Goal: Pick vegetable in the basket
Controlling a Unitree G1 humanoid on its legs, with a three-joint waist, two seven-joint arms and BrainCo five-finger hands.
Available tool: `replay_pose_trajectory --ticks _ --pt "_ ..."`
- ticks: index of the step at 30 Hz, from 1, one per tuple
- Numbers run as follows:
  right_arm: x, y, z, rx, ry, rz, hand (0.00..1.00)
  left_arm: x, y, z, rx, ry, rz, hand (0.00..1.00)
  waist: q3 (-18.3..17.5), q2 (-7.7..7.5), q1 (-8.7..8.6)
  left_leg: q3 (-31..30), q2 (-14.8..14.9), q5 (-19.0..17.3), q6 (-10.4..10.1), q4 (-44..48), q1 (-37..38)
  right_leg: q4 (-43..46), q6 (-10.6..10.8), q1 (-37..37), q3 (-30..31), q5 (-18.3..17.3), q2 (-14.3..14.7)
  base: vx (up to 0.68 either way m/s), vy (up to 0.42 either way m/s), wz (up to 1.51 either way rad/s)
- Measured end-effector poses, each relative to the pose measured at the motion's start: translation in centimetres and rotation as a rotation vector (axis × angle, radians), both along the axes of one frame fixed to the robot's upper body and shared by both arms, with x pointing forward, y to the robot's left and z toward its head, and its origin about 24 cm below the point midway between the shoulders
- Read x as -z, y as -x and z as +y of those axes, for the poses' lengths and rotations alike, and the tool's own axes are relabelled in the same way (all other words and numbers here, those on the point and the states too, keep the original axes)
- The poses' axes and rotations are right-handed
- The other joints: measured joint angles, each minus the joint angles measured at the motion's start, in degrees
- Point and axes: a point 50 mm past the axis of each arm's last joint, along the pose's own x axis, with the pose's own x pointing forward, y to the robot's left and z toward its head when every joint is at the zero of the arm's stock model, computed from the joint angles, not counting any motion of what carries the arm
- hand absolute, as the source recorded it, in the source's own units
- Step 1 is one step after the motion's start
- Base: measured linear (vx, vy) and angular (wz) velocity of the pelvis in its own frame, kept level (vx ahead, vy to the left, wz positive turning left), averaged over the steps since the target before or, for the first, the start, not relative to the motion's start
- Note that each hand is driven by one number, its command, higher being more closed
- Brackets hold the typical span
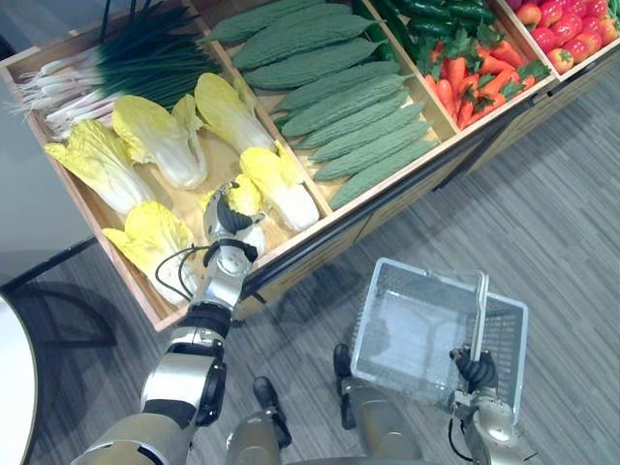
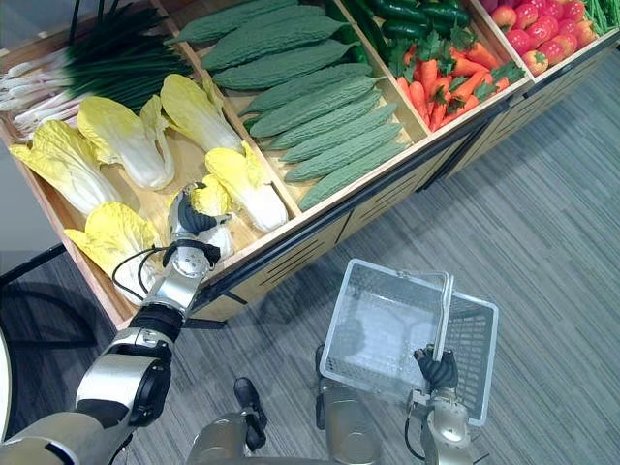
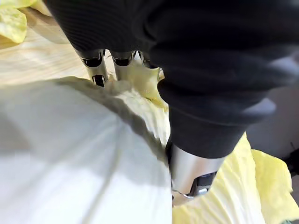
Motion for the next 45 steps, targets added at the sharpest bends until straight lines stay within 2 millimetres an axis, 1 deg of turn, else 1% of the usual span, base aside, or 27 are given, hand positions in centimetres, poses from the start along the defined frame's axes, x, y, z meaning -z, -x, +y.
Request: replay_pose_trajectory --ticks 2,5,9,11,13,17,23,26,29,31,32,34,35,36,37,38,39,40,41,42,43,44,45 --pt "-0.1 0.0 0.1 -0.003 0.002 -0.007 1.0 -0.1 0.0 0.2 -0.007 -0.003 -0.008 1.0 0.1 0.17 0.05 -0.3 -0.1 0.0 0.0 -0.1 0.0 -0.2 0.0 0.2 -0.2 0.0 0.0 0.02 -0.005 0.05" --pt "-0.1 0.0 0.1 -0.003 0.004 -0.011 1.0 -0.1 0.3 0.3 -0.013 0.002 -0.025 1.0 0.5 0.83 -0.05 -1.3 -0.3 0.2 0.0 -0.1 0.9 -0.8 0.0 1.1 -0.8 0.0 -0.2 0.07 0.007 0.1" --pt "0.0 0.1 0.0 0.001 0.005 -0.006 1.0 1.1 2.4 1.4 -0.062 0.02 -0.061 1.0 0.9 1.67 0.01 -3.0 -0.5 0.2 -0.1 -0.5 2.3 -1.6 0.2 3.4 -1.5 -0.1 -0.3 0.06 0.01 0.15" --pt "-0.1 0.0 0.0 0.001 0.005 -0.01 1.0 1.4 3.4 1.8 -0.079 0.025 -0.076 1.0 0.9 1.76 0.49 -3.3 -1.1 0.3 0.0 -0.7 2.6 -1.7 0.2 3.8 -1.6 -0.2 -0.4 0.02 0.029 0.1" --pt "0.1 0.0 -0.2 0.013 0.005 -0.003 1.0 1.7 4.7 1.9 -0.089 0.046 -0.103 1.0 0.9 1.8 0.94 -4.5 -1.5 0.4 0.1 -0.8 3.1 -2.7 0.2 5.1 -2.0 -0.2 -0.5 0.01 0.016 0.19" --pt "0.6 0.0 -0.2 0.016 -0.001 0.017 1.0 1.7 6.6 1.9 -0.113 0.069 -0.157 1.0 0.8 1.92 1.34 -5.4 -1.8 0.4 0.2 -0.9 4.1 -2.8 0.2 6.4 -2.2 -0.2 -0.6 -0.02 0.004 0.09" --pt "1.3 0.2 -0.2 0.009 0.003 0.056 1.0 0.5 8.8 2.0 -0.15 0.109 -0.268 1.0 0.6 2.21 1.29 -5.6 -2.1 0.5 0.3 -1.1 5.8 -2.6 0.3 7.6 -1.2 -0.2 -0.5 -0.05 -0.001 -0.05" --pt "1.4 0.5 -0.4 0.009 0.017 0.066 1.0 -0.8 9.8 1.9 -0.146 0.122 -0.35 1.0 -0.5 3.02 1.43 -4.5 -2.1 0.4 0.3 -1.3 6.7 -2.5 0.7 7.7 0.4 0.1 -0.3 -0.03 0.01 -0.22" --pt "1.2 0.4 -0.5 0.007 0.03 0.065 1.0 -2.0 10.8 1.8 -0.168 0.153 -0.44 1.0 -2.1 3.69 1.45 -1.8 -2.2 0.4 0.3 -2.1 8.3 -2.5 1.4 7.7 3.1 0.6 0.2 -0.02 0.019 -0.46" --pt "0.4 0.3 -0.6 0.008 0.046 0.031 1.0 -3.4 11.5 1.2 -0.162 0.176 -0.534 1.0 -2.6 3.69 1.51 1.1 -1.9 -0.5 0.4 -1.6 9.7 -2.5 2.0 7.7 6.1 1.1 0.8 -0.01 0.023 -0.62" --pt "0.0 0.1 -0.7 0.004 0.056 0.013 1.0 -3.7 11.6 1.0 -0.157 0.185 -0.552 1.0 -2.7 3.71 1.51 1.9 -1.8 -0.9 0.4 -1.4 10.0 -2.4 2.0 7.7 6.7 1.1 0.9 -0.02 0.016 -0.71" --pt "-1.5 -0.2 -0.8 -0.007 0.095 -0.047 1.0 -4.6 12.0 0.4 -0.137 0.207 -0.602 1.0 -2.7 3.63 1.42 5.7 -0.8 -3.2 0.1 1.7 10.6 -2.2 2.8 7.5 10.1 1.7 1.8 -0.03 0.017 -0.82" --pt "-1.9 -0.3 -0.8 -0.01 0.105 -0.064 1.0 -4.7 12.0 0.2 -0.129 0.211 -0.611 1.0 -2.8 3.61 1.43 6.8 -0.5 -3.8 0.2 2.5 10.7 -2.1 2.9 7.2 10.6 1.8 2.0 -0.07 0.026 -1.06" --pt "-3.1 -0.9 -0.7 -0.018 0.127 -0.112 1.0 -5.1 12.2 -0.2 -0.105 0.233 -0.637 1.0 -3.0 3.41 1.24 10.0 0.1 -5.1 0.4 4.3 10.8 -3.1 3.2 6.1 9.7 0.8 1.6 -0.09 0.043 -1.11" --pt "-3.7 -1.4 -0.7 -0.023 0.135 -0.141 1.0 -5.2 12.2 -0.6 -0.085 0.248 -0.641 1.0 -3.3 3.52 1.08 12.5 0.5 -5.1 0.5 4.4 11.0 -3.0 1.6 5.2 1.5 -0.7 -0.6 -0.08 0.053 -1.32" --pt "-4.0 -1.9 -0.3 -0.03 0.13 -0.163 1.0 -5.1 12.2 -0.7 -0.071 0.267 -0.642 1.0 -3.5 3.46 1.11 15.0 1.4 -5.3 0.7 4.7 11.0 -2.1 -0.9 4.4 -10.6 -1.3 -3.9 -0.03 0.049 -1.14" --pt "-4.1 -2.3 -0.1 -0.034 0.124 -0.174 1.0 -5.0 12.2 -0.6 -0.064 0.279 -0.634 1.0 -3.7 3.26 1.18 17.0 1.8 -5.3 0.7 4.8 11.5 -1.3 -2.4 4.3 -19.5 -1.4 -6.3 0.04 0.001 -1.23" --pt "-4.3 -2.8 0.3 -0.047 0.119 -0.189 1.0 -4.6 12.4 -0.3 -0.075 0.286 -0.619 1.0 -3.9 3.09 1.43 19.6 2.3 -5.4 0.4 4.8 12.6 -1.1 -3.6 5.1 -28.6 -0.8 -8.4 0.06 -0.035 -1.07" --pt "-4.4 -3.0 0.6 -0.061 0.121 -0.193 1.0 -4.3 12.6 0.0 -0.09 0.293 -0.61 1.0 -3.9 3.11 1.45 20.6 2.7 -5.7 0.0 5.1 13.3 -1.2 -4.5 5.7 -31.3 0.3 -8.7 0.07 -0.066 -1.19" --pt "-4.5 -3.3 0.9 -0.084 0.132 -0.194 1.0 -3.8 12.9 0.3 -0.105 0.311 -0.589 1.0 -4.0 3.13 1.39 22.2 3.0 -6.4 -1.1 5.9 14.8 -1.7 -3.6 6.1 -30.9 3.4 -8.0 0.1 -0.106 -1.12" --pt "-4.6 -3.4 0.8 -0.102 0.15 -0.192 1.0 -3.3 13.0 0.3 -0.104 0.326 -0.566 1.0 -4.4 4.04 1.37 23.1 4.0 -6.7 -1.6 6.1 15.9 -1.9 -3.6 6.1 -28.6 3.5 -6.2 0.1 -0.113 -1.07" --pt "-4.7 -3.5 0.8 -0.112 0.157 -0.192 1.0 -3.2 12.9 0.0 -0.1 0.34 -0.562 1.0 -4.6 4.37 1.38 23.2 4.4 -6.8 -1.8 6.1 16.6 -1.9 -3.8 6.0 -27.6 3.3 -5.2 0.1 -0.116 -0.95" --pt "-4.8 -3.6 0.8 -0.131 0.168 -0.192 1.0 -3.2 12.9 -0.3 -0.084 0.36 -0.563 1.0 -5.0 4.98 1.33 24.1 5.4 -7.4 -2.7 6.7 17.3 -2.4 -3.9 6.1 -26.3 2.8 -3.7 0.07 -0.094 -0.94"
